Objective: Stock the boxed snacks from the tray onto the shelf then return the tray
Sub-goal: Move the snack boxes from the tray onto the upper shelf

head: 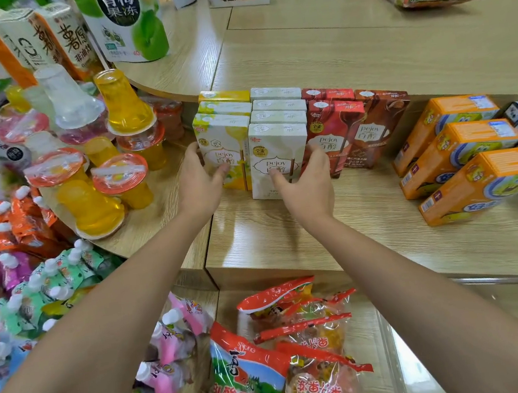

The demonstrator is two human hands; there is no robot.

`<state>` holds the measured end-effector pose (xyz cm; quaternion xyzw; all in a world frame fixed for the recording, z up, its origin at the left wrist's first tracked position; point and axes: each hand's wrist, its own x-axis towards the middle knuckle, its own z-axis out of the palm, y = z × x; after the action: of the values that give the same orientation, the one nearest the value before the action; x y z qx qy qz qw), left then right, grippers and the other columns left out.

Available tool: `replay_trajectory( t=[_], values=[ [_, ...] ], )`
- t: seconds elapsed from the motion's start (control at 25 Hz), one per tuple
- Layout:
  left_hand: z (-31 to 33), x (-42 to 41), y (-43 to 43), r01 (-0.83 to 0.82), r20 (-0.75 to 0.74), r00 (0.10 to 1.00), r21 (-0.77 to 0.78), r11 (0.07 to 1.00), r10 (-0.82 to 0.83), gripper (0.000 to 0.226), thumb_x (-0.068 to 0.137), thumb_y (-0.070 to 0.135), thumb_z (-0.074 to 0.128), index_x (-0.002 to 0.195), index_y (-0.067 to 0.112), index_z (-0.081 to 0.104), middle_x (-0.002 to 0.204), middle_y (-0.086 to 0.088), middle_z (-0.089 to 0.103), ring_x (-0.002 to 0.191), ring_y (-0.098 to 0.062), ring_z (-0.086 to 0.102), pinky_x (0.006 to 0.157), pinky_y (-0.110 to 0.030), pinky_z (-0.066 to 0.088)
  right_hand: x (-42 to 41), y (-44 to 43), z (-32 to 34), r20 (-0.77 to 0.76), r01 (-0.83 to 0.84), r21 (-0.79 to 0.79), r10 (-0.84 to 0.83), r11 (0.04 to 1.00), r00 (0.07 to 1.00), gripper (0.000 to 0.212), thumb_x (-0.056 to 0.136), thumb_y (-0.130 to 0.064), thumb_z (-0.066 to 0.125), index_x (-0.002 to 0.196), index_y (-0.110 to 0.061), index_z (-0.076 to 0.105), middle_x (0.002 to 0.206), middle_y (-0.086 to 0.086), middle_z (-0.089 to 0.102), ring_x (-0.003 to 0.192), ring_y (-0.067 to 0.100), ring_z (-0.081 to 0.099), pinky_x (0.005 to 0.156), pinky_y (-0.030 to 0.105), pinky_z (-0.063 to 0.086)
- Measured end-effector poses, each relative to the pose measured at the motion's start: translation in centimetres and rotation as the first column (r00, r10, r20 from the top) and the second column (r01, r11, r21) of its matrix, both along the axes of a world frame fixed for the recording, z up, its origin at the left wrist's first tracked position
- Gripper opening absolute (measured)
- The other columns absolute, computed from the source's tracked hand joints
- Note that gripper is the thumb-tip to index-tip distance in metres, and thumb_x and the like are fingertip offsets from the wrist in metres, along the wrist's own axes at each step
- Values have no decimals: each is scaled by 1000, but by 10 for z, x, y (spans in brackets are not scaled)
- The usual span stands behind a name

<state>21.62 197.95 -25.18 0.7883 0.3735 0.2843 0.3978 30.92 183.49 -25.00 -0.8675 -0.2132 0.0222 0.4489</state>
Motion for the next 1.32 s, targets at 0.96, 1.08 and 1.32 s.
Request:
replay_trajectory(
  t=[0.96,1.08,1.32],
  values=[
    [-7,-25,-30,-126,66,989,-86,988,132,39,87,23,61,121,12,46,116,5,48,105,-13,53,90,-33,48,-7,-15,12,-6,2,60,-1,998,1000,71,81,-44,64,138,-15,34,137,1,44,121,15,45,86,26,38],
    [1,-34,-51,-101,115,986,-138,985,117,25,89,18,59,113,17,50,112,3,54,92,-5,55,83,-22,49,-16,-31,14,-26,1,75,1,997,1000,68,81,-47,63,136,-18,36,130,0,48,112,16,52,84,30,46],
    [21,-50,-133,129,227,969,-122,984,-99,18,88,15,60,102,23,53,86,12,58,76,-3,56,67,-17,47,-40,-100,15,-64,23,157,-13,987,998,37,84,-34,64,115,-19,51,86,-4,62,70,5,56,67,24,47]
  ],
)
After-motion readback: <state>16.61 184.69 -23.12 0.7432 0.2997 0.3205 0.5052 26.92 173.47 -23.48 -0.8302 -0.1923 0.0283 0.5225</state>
